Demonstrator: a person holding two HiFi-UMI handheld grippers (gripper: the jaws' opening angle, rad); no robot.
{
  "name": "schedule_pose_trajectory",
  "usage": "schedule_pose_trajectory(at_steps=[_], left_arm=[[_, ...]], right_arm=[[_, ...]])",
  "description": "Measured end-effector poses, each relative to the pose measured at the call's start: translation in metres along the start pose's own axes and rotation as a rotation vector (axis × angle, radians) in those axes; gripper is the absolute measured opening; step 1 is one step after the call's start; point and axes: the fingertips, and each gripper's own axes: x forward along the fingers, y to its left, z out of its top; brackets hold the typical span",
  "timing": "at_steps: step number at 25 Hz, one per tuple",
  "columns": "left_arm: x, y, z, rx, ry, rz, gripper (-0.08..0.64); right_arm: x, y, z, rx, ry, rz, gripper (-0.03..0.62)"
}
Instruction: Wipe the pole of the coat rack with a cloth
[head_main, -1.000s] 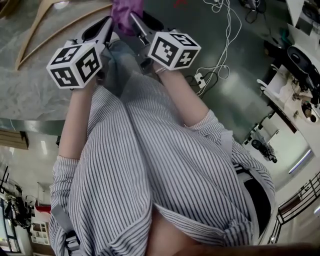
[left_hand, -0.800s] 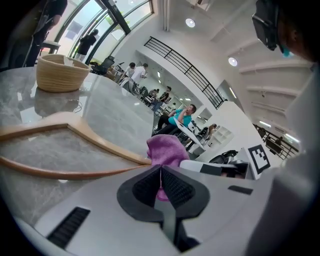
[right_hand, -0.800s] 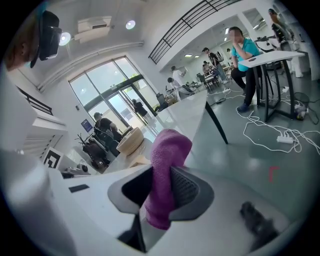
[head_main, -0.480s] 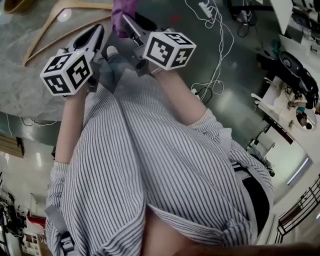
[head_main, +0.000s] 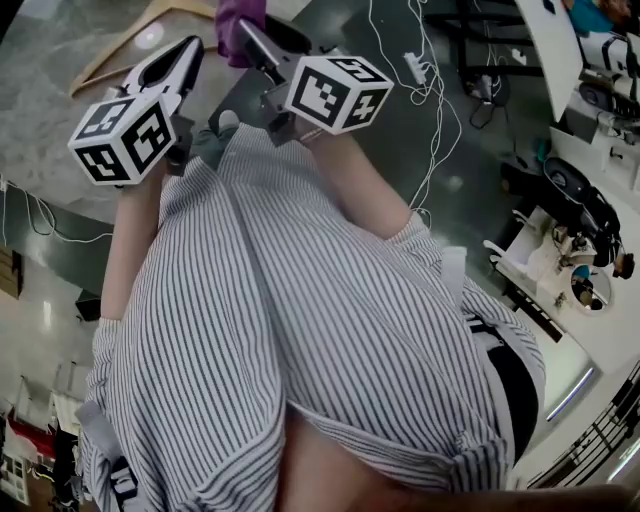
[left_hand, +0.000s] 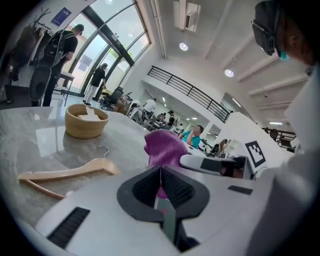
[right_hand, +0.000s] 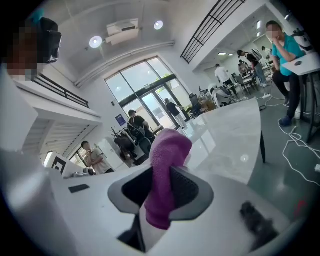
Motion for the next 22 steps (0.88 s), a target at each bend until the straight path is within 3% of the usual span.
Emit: schedule_pose_trajectory(at_steps=[7,16,22], left_arm=[[-0.036,0.017,0.001,0.005,-0.082,0.028,0.015],[-0.045,0.007,0.012,-0.003,-0.059,0.042,0.015],[-0.041,0.012,0.011,-0.046,-0.059,0.043,0.015]], right_arm=[[0.014,0.031,-0.029,-0.092,0.071,0.075,0.106],[0.009,0.059,-0.014,-0.213,0.154,0.147,0.106],[0.011,0.061,-0.013,-0.232,0.174,0.18,0.104]])
